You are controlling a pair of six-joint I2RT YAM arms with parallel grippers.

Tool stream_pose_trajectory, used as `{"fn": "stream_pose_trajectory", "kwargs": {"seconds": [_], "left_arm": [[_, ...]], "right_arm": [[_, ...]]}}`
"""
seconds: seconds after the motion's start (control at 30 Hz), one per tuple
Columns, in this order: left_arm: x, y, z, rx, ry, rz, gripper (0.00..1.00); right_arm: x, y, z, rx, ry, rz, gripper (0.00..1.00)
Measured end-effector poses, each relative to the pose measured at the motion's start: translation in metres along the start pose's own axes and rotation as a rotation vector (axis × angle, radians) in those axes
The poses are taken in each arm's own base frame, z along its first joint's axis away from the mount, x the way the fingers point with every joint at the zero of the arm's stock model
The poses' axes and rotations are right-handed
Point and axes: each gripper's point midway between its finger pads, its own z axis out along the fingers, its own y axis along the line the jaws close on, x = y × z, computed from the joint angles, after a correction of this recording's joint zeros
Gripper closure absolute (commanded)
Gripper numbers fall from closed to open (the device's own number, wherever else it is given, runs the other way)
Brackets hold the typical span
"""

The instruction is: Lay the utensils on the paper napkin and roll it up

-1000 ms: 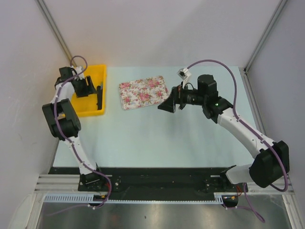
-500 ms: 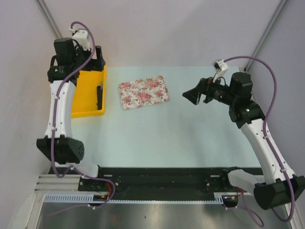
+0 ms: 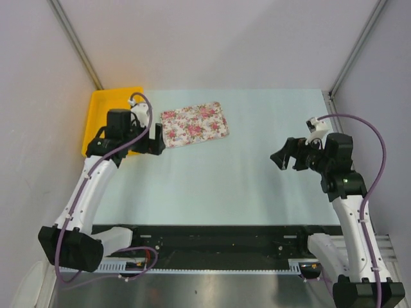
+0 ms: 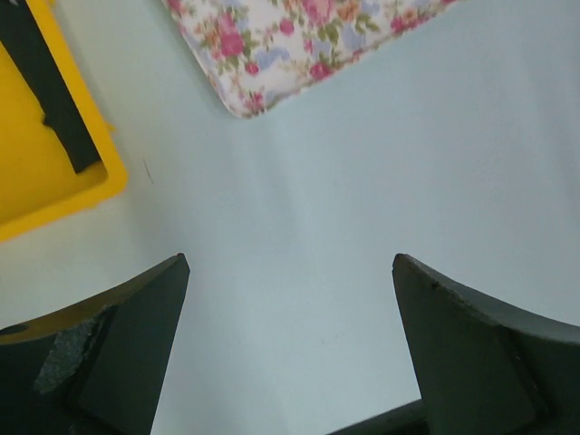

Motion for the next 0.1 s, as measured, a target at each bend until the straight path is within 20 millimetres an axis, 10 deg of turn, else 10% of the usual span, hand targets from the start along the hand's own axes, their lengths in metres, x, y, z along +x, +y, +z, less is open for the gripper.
{"fn": "stream_pose_trajectory", "kwargs": {"seconds": [0.1], "left_arm": [[0.032, -0.001, 0.001, 0.001, 0.054, -0.028, 0.00]], "right_arm": [[0.019, -0.006, 0.002, 0.016, 0.045, 0.018, 0.00]]}}
